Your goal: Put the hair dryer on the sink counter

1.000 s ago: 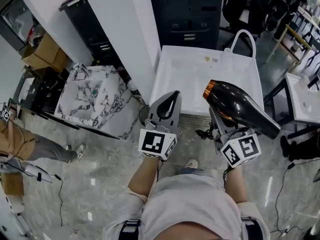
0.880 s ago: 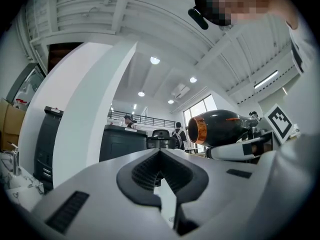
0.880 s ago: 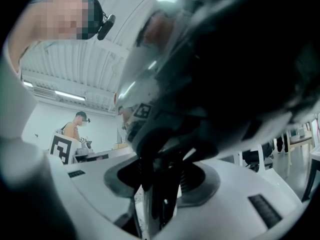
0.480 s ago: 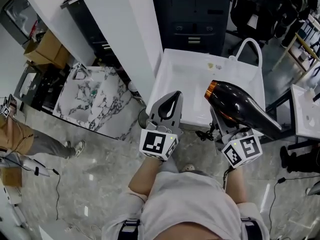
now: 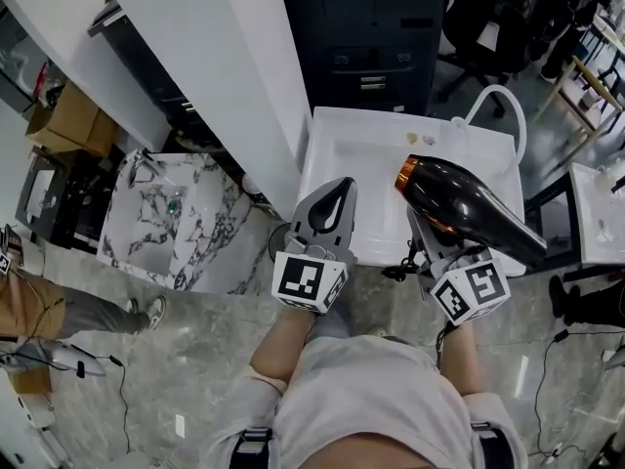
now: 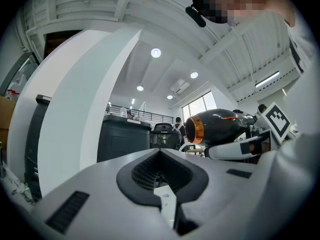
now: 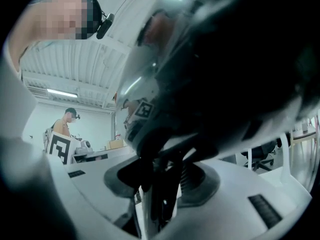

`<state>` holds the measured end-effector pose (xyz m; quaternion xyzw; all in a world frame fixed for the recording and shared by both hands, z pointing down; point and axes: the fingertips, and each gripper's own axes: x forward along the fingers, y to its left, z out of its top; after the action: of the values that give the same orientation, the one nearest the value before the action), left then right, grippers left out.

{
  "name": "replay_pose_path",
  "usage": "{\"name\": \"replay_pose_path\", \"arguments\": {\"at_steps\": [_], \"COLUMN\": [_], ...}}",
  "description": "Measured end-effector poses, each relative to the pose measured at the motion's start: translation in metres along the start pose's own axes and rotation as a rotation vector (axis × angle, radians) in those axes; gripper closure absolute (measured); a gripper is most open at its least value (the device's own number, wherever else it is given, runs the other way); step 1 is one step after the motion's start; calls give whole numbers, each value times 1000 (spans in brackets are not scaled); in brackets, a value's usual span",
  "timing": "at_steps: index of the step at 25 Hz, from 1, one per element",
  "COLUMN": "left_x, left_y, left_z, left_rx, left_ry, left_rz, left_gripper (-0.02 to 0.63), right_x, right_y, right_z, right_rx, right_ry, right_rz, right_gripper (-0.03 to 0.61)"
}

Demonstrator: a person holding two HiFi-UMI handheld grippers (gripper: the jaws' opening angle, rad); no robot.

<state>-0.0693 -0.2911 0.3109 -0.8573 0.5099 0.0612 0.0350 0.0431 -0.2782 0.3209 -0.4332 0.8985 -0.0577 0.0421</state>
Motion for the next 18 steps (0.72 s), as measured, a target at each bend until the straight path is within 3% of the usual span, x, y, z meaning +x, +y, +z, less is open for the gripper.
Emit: {"name": "replay_pose_path", "arguments": {"at_steps": [18], "left_x": [70], "left_y": [131], "left_z": [-28], "left_rx": [-30], "left_ry": [35], "left_rz": [-142], "left_gripper": [600], "right_x": [155], "right_y": [-6], "right_z": [-31], "right_rx": [53], "right_ry": [42], "right_rz": [-107], "right_gripper": [402]}}
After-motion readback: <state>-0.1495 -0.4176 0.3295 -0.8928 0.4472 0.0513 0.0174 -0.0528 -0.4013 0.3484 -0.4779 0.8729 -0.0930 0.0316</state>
